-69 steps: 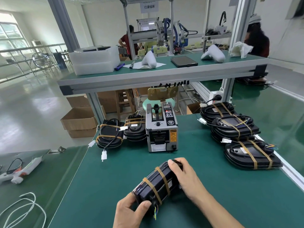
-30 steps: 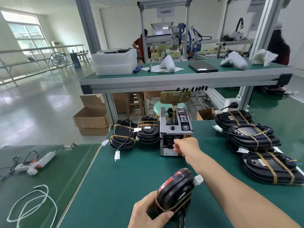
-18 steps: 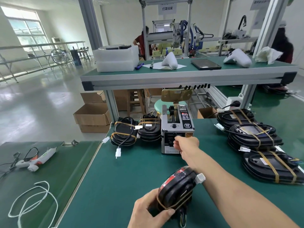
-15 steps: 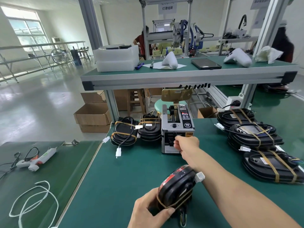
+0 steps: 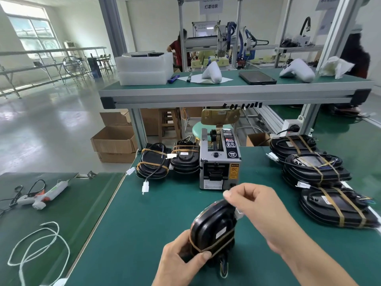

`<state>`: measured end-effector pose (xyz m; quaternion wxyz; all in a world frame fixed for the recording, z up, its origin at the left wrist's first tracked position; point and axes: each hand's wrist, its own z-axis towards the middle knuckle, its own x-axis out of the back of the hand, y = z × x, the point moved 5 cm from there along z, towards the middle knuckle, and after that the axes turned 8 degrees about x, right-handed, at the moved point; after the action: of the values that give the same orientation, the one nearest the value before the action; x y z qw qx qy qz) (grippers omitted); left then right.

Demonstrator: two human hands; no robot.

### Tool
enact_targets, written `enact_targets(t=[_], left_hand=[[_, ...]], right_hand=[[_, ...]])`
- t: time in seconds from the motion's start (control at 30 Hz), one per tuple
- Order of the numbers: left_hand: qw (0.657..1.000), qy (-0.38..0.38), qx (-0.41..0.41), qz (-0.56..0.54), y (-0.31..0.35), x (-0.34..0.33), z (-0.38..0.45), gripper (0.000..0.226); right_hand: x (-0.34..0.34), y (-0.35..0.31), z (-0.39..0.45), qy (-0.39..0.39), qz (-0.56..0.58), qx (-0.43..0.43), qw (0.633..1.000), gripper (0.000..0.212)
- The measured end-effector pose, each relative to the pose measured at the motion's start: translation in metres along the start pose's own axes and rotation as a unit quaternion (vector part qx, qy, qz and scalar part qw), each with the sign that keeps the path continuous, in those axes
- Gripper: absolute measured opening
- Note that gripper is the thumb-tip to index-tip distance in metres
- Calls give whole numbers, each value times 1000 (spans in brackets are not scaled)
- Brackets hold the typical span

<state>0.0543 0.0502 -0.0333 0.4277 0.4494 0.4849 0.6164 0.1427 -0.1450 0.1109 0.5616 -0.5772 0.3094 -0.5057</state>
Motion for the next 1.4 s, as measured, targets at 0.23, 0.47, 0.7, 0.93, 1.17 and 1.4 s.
enact_targets(t=[0.23, 0.47, 0.7, 0.93, 1.17, 1.4], left_hand=[[1000, 3, -11, 0, 6, -2, -2, 45], [1000, 2, -11, -10, 7, -2, -2, 47], [1000, 4, -1, -15, -3, -1, 1, 50], [1000, 1, 4, -15, -5, 0, 2, 50], [1000, -1, 5, -19, -3, -1, 2, 51], [1000, -4, 9, -22, -2, -1, 0, 50]], right_hand=[[-10, -4, -13, 15, -102, 29, 994, 20], [-14, 4, -12, 39, -104, 39, 993, 17], [-16, 5, -13, 45, -106, 45, 992, 18], [-17, 6, -14, 43, -99, 44, 993, 17], [-19, 7, -15, 52, -99, 48, 993, 18], [-20, 12, -11, 51, -63, 19, 997, 27]])
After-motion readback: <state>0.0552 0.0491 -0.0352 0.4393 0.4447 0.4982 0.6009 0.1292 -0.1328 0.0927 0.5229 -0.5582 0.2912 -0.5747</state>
